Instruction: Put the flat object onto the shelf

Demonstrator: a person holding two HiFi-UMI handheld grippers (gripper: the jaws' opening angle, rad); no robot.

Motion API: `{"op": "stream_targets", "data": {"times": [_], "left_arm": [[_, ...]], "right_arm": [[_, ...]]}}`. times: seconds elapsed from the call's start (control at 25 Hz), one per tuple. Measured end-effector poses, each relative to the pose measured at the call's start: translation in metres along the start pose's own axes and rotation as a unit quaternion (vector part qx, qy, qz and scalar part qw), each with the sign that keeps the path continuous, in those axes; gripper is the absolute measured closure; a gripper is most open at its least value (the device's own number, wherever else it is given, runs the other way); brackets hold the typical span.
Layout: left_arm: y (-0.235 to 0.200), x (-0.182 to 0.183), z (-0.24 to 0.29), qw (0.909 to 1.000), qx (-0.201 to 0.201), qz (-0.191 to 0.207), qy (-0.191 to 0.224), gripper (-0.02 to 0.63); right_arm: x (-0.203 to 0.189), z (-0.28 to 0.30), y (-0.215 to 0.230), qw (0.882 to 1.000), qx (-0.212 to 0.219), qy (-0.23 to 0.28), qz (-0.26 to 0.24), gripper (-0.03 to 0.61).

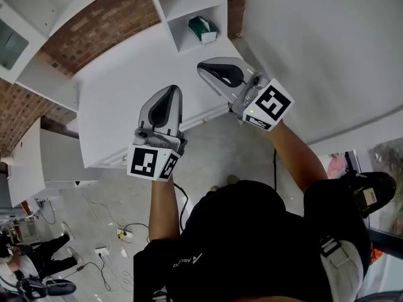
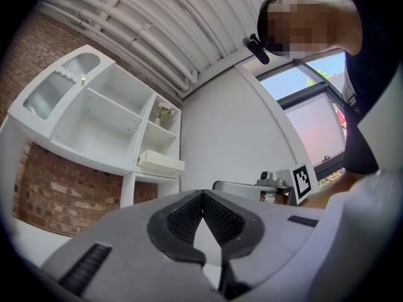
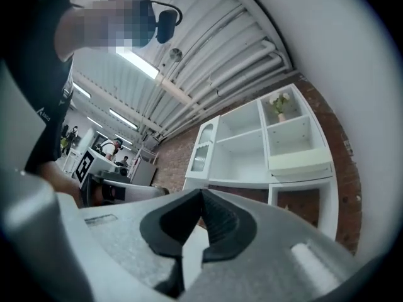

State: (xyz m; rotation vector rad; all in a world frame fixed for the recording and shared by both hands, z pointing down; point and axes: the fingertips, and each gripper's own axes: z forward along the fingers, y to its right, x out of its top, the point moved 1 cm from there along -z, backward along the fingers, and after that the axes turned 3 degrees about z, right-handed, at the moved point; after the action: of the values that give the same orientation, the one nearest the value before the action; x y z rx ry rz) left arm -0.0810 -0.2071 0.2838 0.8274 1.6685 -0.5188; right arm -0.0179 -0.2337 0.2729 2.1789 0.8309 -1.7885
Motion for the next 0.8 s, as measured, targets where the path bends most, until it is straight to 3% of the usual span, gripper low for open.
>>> {"op": "stream_targets", "data": {"times": [0.32,0.8], "left_arm": [[0.017,0.001,-0.02,0.9999,-0.011,-0.007,0.005,0.615],[0.024,0.0,-0.028,0.9998,-0.016,-0.012,0.005,0.615]], "right_arm": [[-0.009,-0.019,-0.037,0.999,-0.025,-0.017,-0.024,0.578],[-0.013,-0.026,-0.055,0.999,-0.027,-0.025,-0.027,0.579]]}}
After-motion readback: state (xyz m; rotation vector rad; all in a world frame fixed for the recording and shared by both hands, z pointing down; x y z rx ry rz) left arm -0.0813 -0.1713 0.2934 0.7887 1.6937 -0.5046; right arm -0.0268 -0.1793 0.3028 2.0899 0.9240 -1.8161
